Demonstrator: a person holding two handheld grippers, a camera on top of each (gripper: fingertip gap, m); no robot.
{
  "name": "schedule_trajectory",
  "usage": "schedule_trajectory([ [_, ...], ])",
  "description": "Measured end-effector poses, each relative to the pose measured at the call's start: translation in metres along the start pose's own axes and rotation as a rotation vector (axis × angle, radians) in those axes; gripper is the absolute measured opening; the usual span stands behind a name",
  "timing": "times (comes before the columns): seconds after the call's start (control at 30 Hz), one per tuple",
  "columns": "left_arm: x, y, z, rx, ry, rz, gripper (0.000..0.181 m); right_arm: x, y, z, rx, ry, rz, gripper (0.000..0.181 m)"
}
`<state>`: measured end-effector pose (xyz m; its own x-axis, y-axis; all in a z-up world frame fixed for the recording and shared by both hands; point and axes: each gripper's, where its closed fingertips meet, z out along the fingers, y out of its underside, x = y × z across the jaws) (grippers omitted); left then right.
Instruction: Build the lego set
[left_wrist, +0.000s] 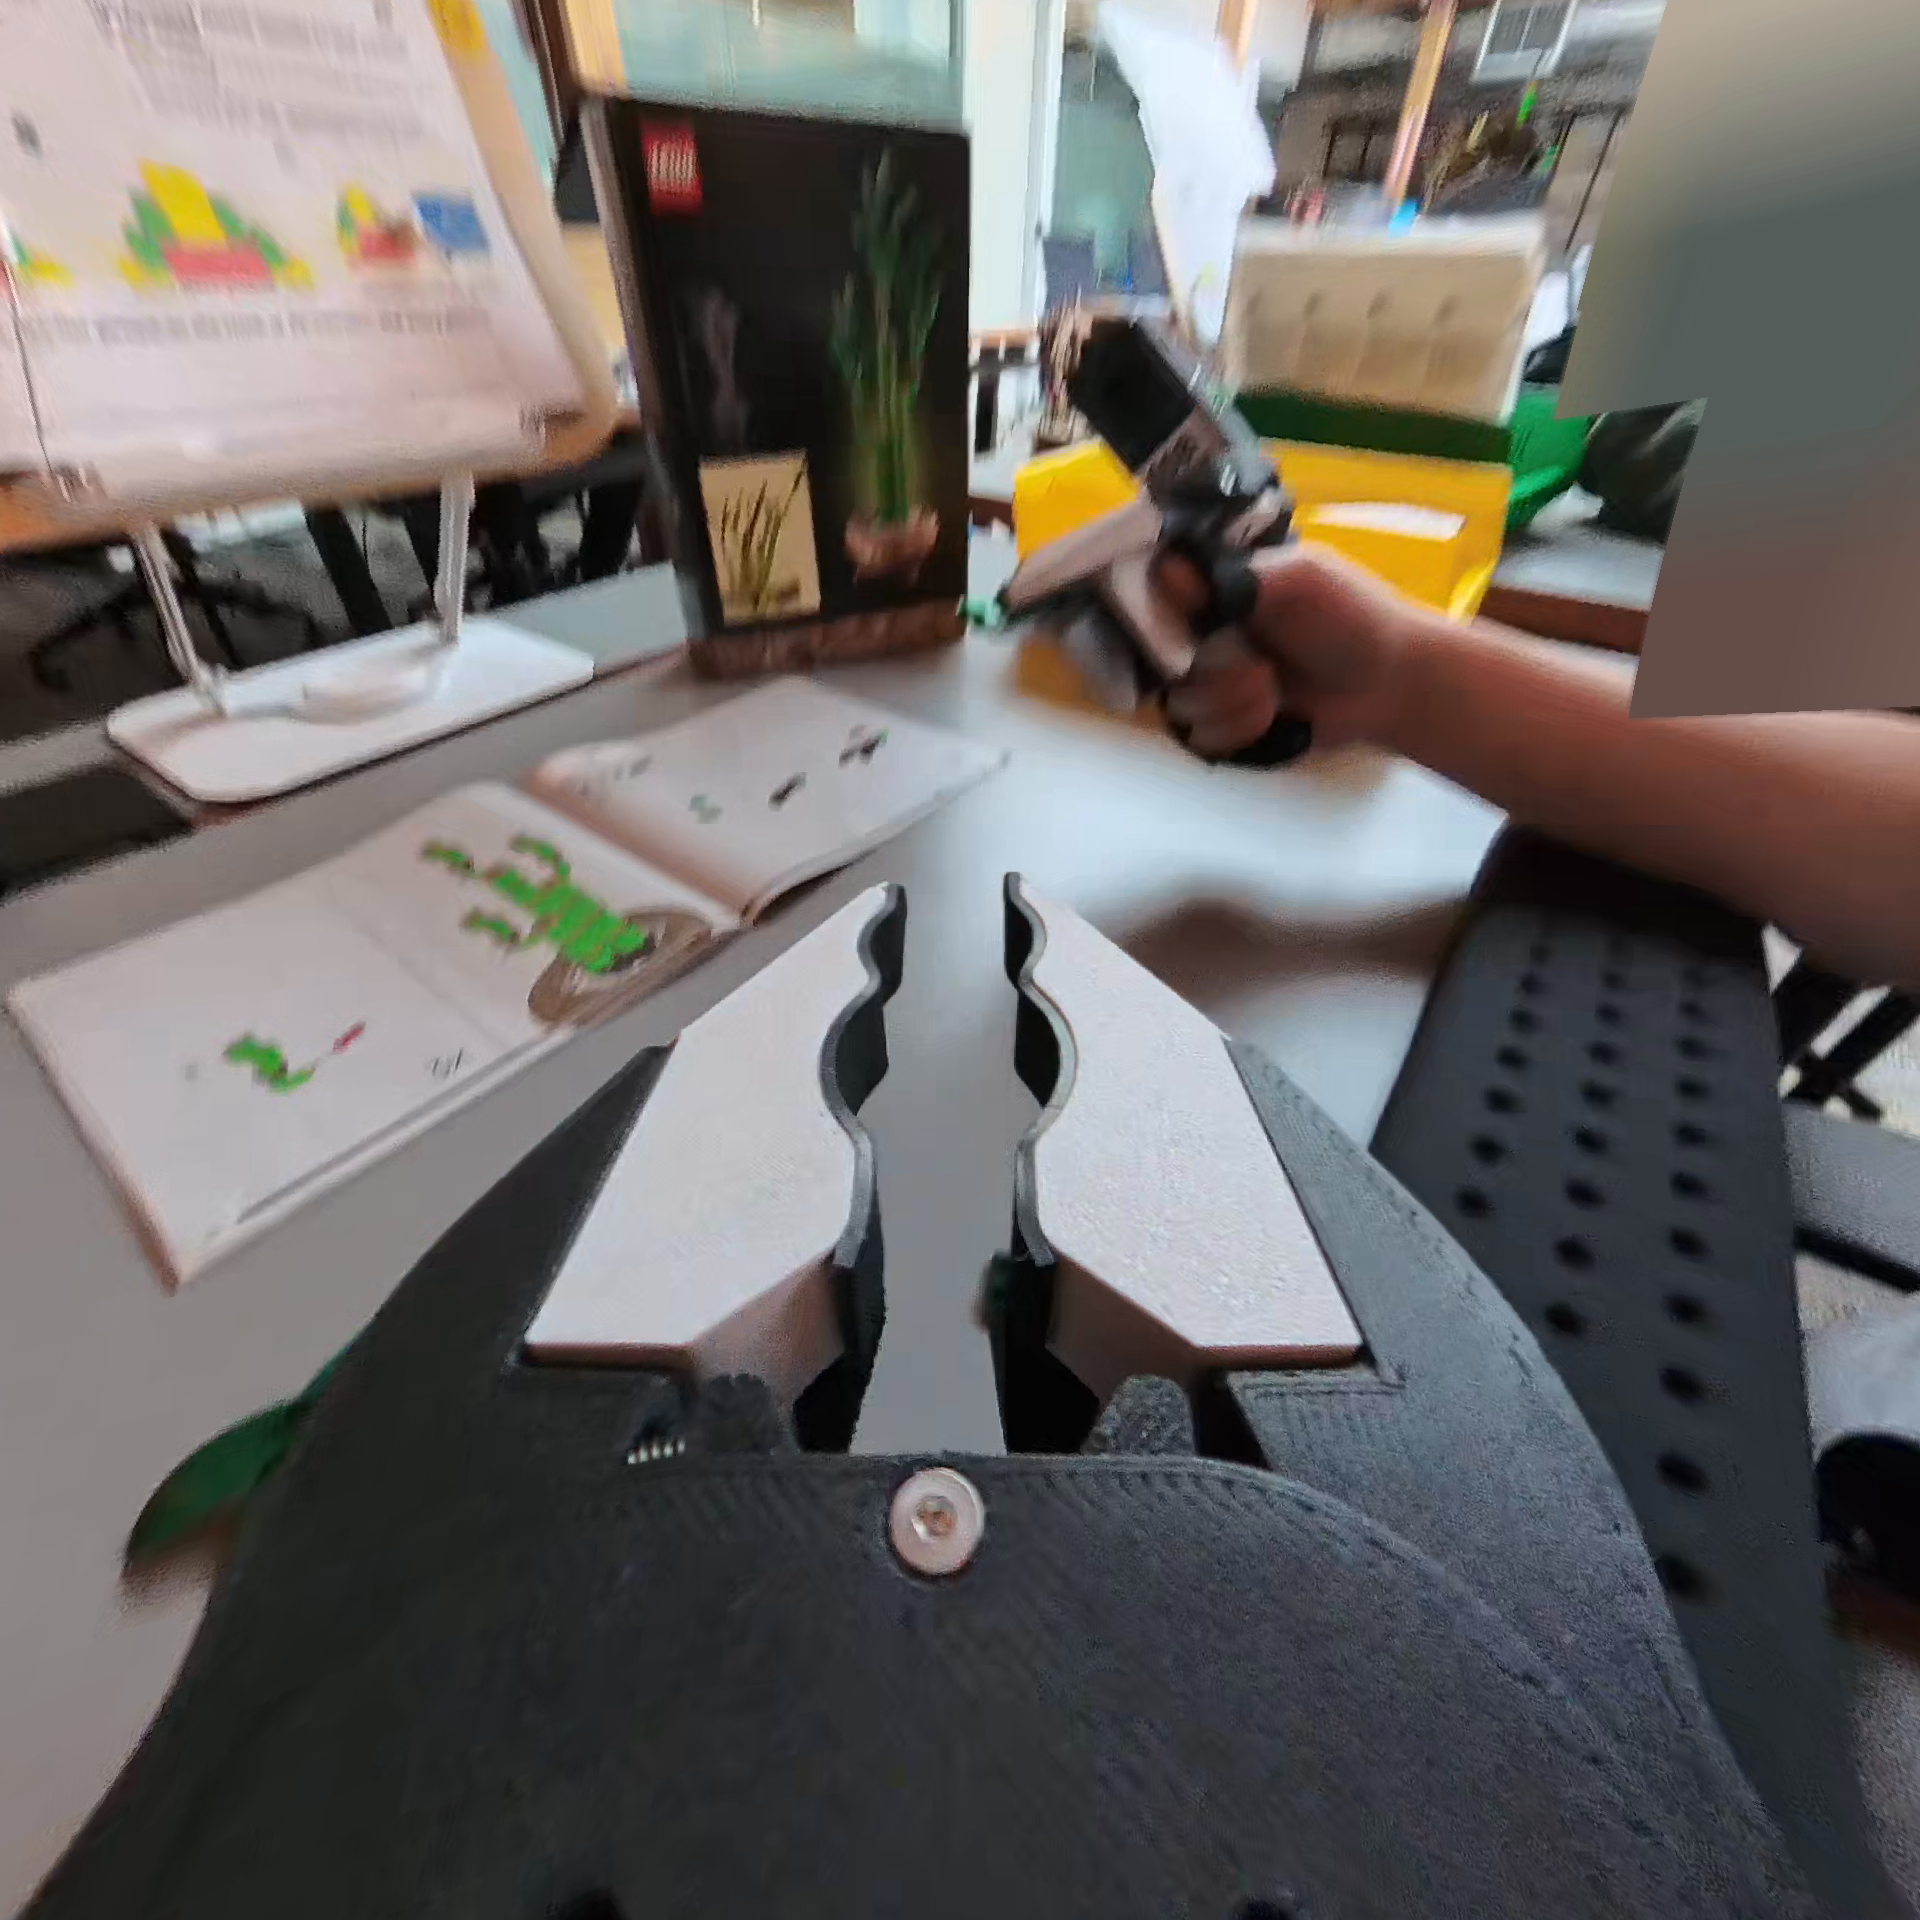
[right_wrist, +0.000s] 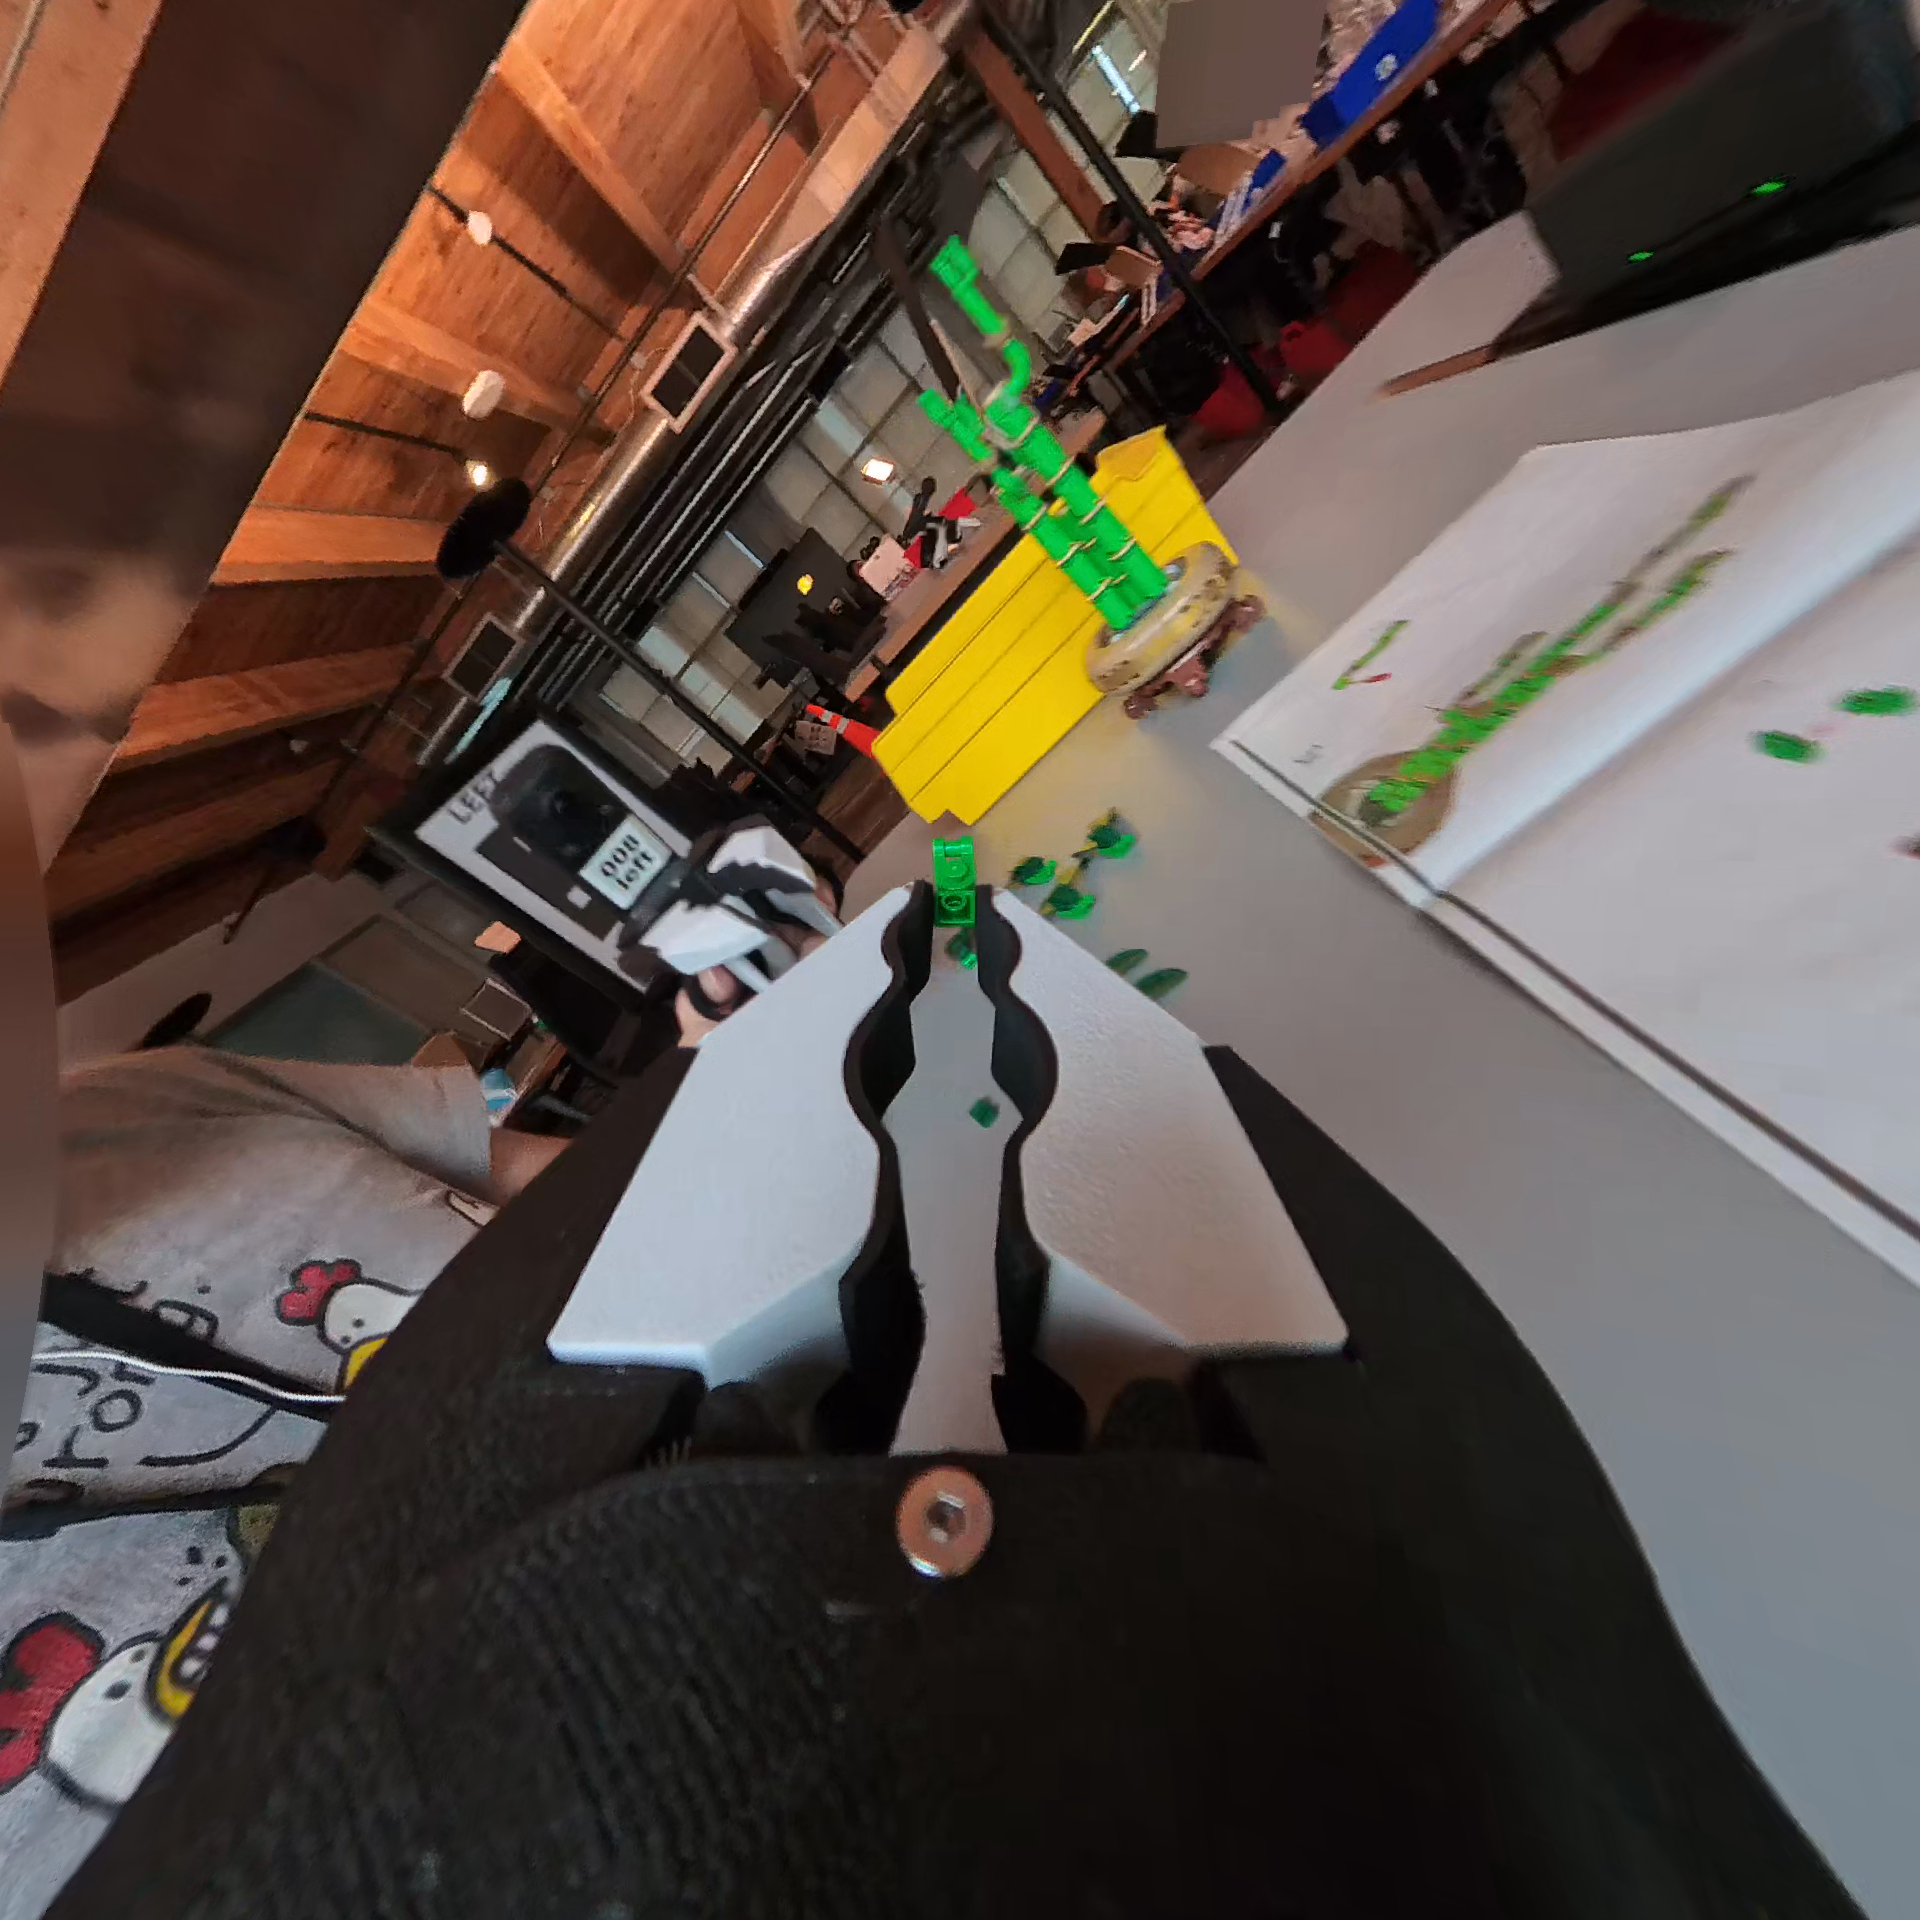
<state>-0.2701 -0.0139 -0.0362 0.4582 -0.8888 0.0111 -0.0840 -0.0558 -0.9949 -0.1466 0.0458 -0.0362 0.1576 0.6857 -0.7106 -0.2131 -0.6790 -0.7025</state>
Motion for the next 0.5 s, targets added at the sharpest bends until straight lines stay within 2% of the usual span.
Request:
schedule_trajectory([
  [0.07,0.010,-0.021,0.007,0.044,-0.038,0.074,0.023,-0.017,0.009,0.019,-0.023,0.005,-0.072,0.006],
  [0.13,0.011,-0.025,0.020,-0.004,-0.107,0.157,0.024,-0.036,0.016,0.035,-0.019,-0.009,-0.182,0.006],
  [0.17,0.011,-0.024,0.027,-0.033,-0.127,0.139,0.020,-0.048,0.015,0.041,0.014,-0.020,-0.265,0.006],
  [0.23,0.019,-0.024,0.038,-0.038,-0.061,-0.010,0.017,-0.069,0.017,0.048,0.066,-0.035,-0.455,0.006],
  [0.3,0.030,-0.032,0.041,0.030,0.057,-0.170,0.016,-0.084,0.024,0.053,0.071,-0.032,-0.645,0.006],
  [0.43,0.027,-0.051,0.029,0.210,0.186,-0.412,0.023,-0.099,0.028,0.054,0.108,0.014,-0.915,0.006],
  [0.5,0.027,-0.053,0.024,0.252,0.244,-0.532,0.026,-0.100,0.022,0.051,0.160,0.099,-1.037,0.006],
])
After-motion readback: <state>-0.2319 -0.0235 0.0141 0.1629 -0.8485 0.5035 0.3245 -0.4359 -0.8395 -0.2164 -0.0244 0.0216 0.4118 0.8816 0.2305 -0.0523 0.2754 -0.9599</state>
